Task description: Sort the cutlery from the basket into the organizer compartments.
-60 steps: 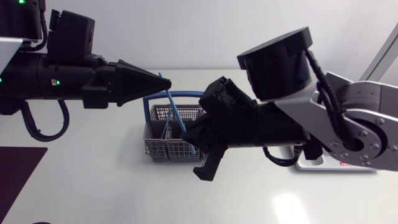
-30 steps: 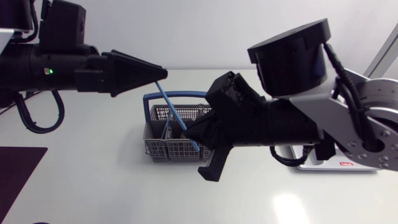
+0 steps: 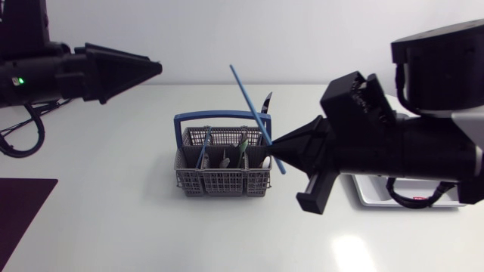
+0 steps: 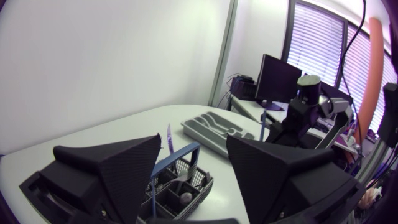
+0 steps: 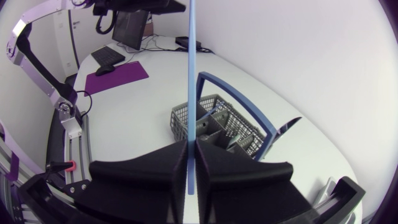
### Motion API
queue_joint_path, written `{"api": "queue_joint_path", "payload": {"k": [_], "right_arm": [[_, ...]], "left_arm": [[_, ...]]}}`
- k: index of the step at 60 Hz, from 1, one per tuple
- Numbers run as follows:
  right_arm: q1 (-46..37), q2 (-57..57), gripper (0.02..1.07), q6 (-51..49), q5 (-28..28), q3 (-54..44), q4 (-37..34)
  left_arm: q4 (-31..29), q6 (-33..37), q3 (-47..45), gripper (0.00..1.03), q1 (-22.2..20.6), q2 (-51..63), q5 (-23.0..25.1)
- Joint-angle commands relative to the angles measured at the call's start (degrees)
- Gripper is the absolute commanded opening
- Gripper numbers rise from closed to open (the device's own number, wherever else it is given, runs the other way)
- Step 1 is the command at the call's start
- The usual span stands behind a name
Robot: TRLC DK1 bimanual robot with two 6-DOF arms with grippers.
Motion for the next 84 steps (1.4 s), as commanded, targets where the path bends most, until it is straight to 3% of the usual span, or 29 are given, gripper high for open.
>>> {"api": "queue_joint_path", "payload": {"k": [1,14,20,37,49,81,84], "right_arm": [[-2.6,-2.8,0.08,-0.7,-0.3,-1.8,-1.9],[-10.5,-6.8,0.08,-0.8,-1.0,-2.5,-4.9],[-14.7,-7.9,0.08,-0.9,-2.7,-3.2,-5.3],[-19.0,-10.5,0.08,-1.6,-3.4,-5.4,-5.8],[-23.9,-11.3,0.08,-2.7,-6.4,-6.7,-5.7],[-40.3,-5.2,0.08,-6.2,-11.3,-7.7,-3.7],[-41.9,-3.8,0.08,-6.2,-11.5,-7.4,-3.3]], "left_arm": [[0.9,3.9,-5.2,0.75,-2.0,-1.2,-2.9],[5.1,11.1,-14.3,0.75,-13.3,-1.8,-20.5],[8.9,11.8,-17.5,0.75,-19.8,1.4,-31.3],[21.4,12.0,-21.1,0.75,-29.7,12.3,-51.4],[29.2,11.0,-19.9,0.75,-30.4,20.4,-59.7],[32.1,6.6,-11.8,0.74,-30.7,30.1,-66.5],[32.3,6.2,-11.3,0.67,-30.7,30.5,-66.7]]}}
